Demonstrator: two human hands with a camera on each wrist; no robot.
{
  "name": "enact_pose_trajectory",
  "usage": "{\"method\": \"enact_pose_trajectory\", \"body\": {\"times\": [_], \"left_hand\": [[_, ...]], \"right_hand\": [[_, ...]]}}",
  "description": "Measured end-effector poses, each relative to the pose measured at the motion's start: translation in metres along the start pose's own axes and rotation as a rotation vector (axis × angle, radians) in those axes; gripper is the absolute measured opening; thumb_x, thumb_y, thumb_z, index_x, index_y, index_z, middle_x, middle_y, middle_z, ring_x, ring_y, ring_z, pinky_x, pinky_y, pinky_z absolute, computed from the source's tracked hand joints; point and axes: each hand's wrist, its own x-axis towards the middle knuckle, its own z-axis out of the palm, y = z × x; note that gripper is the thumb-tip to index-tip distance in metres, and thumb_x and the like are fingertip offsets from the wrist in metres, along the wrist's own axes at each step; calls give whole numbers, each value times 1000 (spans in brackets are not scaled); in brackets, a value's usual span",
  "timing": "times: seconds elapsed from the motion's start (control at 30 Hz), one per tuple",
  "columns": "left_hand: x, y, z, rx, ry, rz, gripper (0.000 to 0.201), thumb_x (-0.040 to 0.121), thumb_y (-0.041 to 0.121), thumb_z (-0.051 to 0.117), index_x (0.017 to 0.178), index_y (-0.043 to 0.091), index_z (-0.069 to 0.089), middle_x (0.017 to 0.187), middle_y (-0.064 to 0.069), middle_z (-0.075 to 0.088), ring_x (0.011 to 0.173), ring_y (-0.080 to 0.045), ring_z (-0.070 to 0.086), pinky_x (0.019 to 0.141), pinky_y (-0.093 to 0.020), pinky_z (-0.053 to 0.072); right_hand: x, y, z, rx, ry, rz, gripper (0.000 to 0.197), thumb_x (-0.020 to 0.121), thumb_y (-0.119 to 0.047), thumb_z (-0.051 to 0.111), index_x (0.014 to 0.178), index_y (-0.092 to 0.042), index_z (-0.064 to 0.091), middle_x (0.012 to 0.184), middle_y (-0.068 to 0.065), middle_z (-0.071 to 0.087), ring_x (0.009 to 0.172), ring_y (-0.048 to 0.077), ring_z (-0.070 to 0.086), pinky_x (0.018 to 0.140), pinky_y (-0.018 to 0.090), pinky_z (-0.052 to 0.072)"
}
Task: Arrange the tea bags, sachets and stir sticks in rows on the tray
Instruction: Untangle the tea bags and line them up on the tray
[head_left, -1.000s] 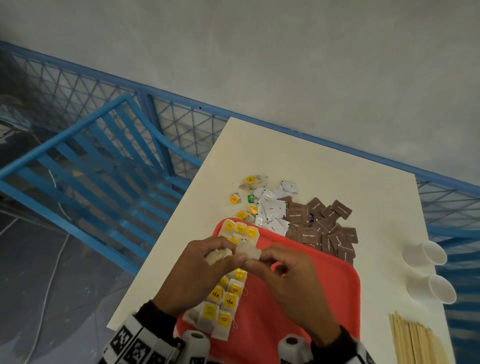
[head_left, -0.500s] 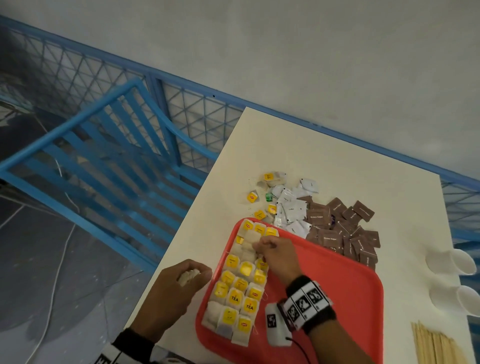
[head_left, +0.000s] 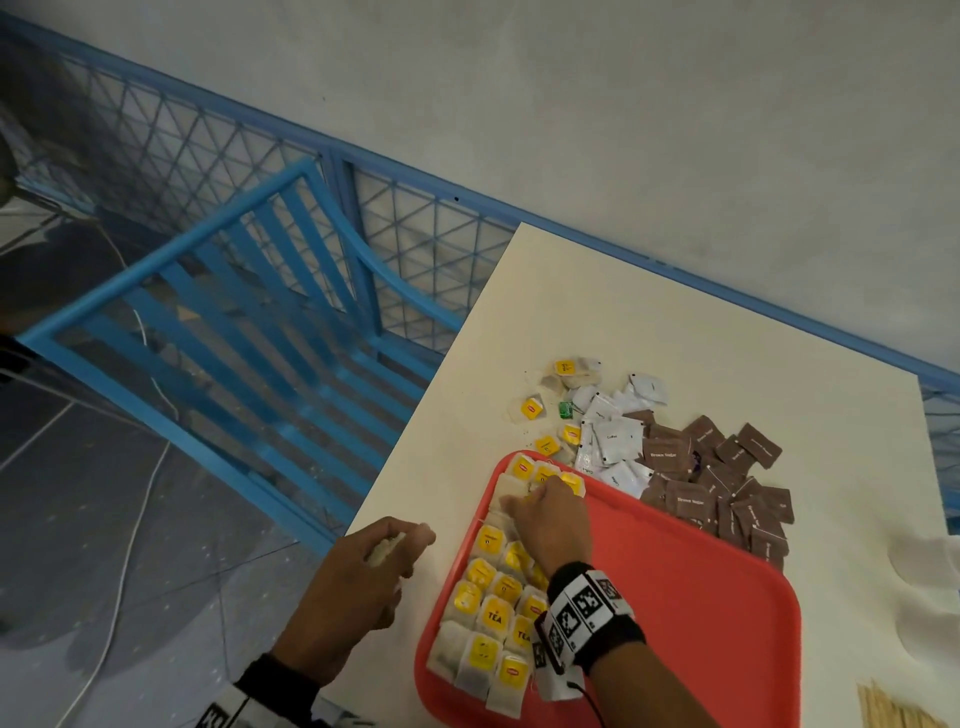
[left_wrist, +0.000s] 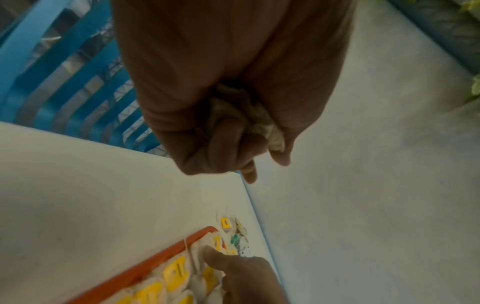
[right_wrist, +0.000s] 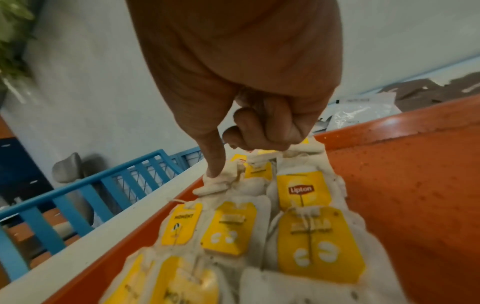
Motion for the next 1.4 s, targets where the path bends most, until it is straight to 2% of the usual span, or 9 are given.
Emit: {"method": "enact_pose_trajectory", "body": {"times": [0.17,0.33,0.47,0.57,0.67,0.73,0.83,1.1,1.4], "left_hand": [[-2,14,6,-415,-135,-121,58,86,55,51,108,3,66,71,-3,49,53,-11,36,45,-23,28],[-3,22,27,-611,-244,-174,54,89,54,49,106,5,64,71,-4,53,52,-12,46,39,-20,34],[-6,24,58,-589,-312,-168,51,92,50,50,110,5,65,77,-7,57,57,-14,52,44,-22,39],[-11,21,83,-570,-386,-154,56,97,51,45,120,3,63,95,-15,64,76,-18,64,58,-26,53],[-15,18,103,-620,-405,-206,50,92,56,49,103,11,68,97,-14,66,87,-22,67,65,-32,53],[-17,17,113,-648,-396,-225,49,85,60,54,90,13,66,85,-10,61,72,-20,62,58,-29,48],[-22,18,124,-687,-378,-242,53,85,61,50,86,10,63,67,-6,53,49,-16,50,44,-23,37],[-31,21,142,-651,-343,-197,62,87,70,44,84,13,66,74,-5,52,63,-17,49,58,-29,39],[-38,22,133,-681,-519,-196,48,83,54,69,99,9,67,71,-9,50,48,-12,49,40,-20,29]], "right_hand": [[-12,-16,-23,-79,7,-156,30,83,-39,70,86,-16,52,86,4,64,82,25,60,72,41,52],[-75,-32,-82,174,-18,-423,26,85,-31,75,71,-20,56,56,-11,53,53,4,47,54,22,41],[-131,-35,-115,315,-162,-567,15,83,-26,76,75,-22,65,57,-16,55,52,3,47,51,14,35],[-149,-27,-113,263,-186,-561,24,76,-41,79,78,-21,66,66,-6,64,54,4,50,53,13,36],[-151,-11,-115,292,-125,-527,19,79,-32,78,72,-18,68,64,-5,67,54,5,57,55,16,40],[-150,1,-124,380,-137,-473,14,83,-24,77,73,-17,69,65,-4,69,56,6,61,56,24,48],[-150,15,-141,536,-196,-418,12,86,-16,73,76,-12,70,69,1,73,59,6,61,58,22,47],[-159,26,-142,342,-108,-478,18,82,-23,78,68,-17,68,56,-11,62,50,0,50,52,11,36],[-146,36,-173,632,-167,-433,9,81,-16,76,73,-14,73,55,-11,57,54,2,43,53,13,36]]}}
